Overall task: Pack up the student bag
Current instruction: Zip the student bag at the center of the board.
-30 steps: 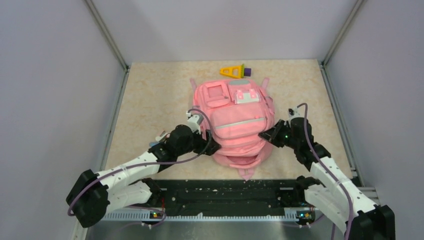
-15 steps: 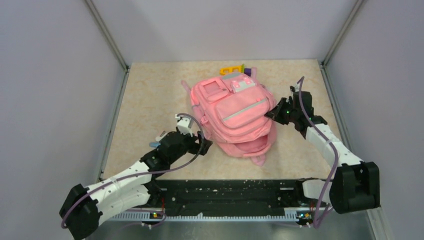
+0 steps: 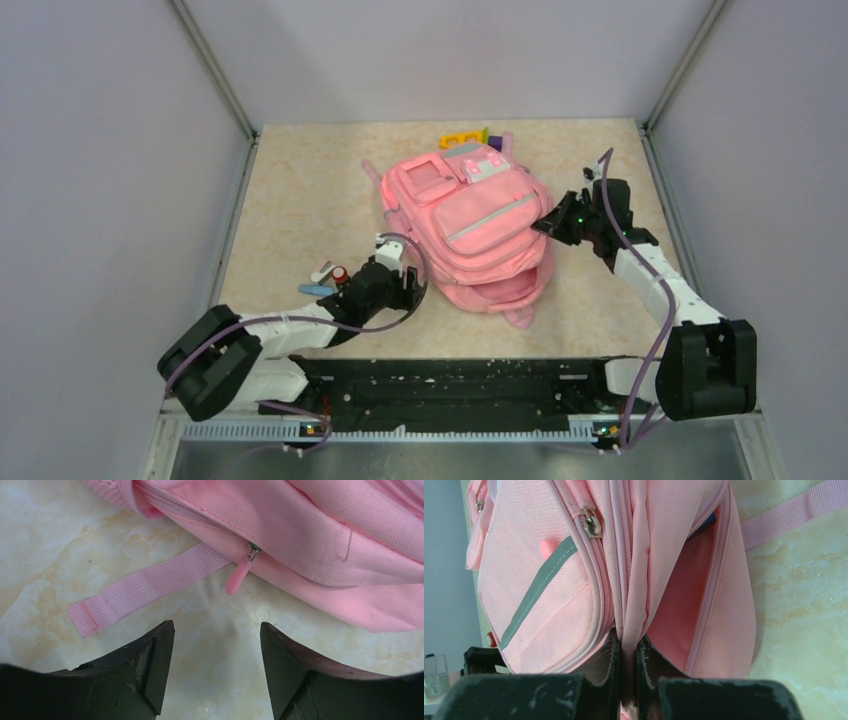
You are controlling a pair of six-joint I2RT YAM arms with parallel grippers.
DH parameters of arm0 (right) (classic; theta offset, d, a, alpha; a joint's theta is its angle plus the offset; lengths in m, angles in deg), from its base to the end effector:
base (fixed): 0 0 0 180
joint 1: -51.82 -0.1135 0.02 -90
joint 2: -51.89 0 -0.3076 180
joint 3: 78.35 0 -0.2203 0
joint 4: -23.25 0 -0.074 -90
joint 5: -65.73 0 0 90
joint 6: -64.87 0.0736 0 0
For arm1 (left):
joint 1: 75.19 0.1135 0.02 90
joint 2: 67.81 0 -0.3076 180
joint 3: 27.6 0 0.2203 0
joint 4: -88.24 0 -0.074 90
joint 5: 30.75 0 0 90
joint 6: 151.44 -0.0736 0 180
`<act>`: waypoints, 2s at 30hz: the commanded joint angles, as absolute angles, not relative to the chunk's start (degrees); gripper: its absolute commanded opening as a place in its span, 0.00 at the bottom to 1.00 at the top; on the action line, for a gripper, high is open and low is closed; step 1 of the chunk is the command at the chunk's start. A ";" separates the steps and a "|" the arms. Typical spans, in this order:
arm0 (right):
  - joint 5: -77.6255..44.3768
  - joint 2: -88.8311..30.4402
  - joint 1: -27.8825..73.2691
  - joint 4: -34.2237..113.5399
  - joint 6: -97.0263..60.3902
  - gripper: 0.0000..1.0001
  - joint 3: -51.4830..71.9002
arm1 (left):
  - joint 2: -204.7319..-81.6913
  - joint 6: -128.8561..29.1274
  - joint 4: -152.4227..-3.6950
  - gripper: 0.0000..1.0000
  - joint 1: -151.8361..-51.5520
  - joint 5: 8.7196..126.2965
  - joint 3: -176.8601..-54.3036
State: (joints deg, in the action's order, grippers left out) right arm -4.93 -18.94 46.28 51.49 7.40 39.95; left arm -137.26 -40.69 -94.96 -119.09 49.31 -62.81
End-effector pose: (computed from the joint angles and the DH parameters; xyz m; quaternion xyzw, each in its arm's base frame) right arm 0.2470 0.0484 0.2820 0.1338 0.8766 0.2849 0.3640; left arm 0.1671 -0.1432 0.2020 0.1322 0.8582 -0.1984 0.4546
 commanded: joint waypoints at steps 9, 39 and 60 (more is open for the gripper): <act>-7.46 -15.53 48.04 45.14 5.54 0.00 37.58 | -148.65 -45.57 -115.75 0.55 -118.61 49.02 -65.43; -6.45 -16.62 48.20 41.20 5.52 0.00 39.88 | -154.33 -49.55 -112.31 0.00 -119.13 54.89 -68.13; -15.04 -8.84 47.00 29.48 14.64 0.00 52.97 | -152.41 -31.11 -107.33 0.00 -140.75 56.71 -77.95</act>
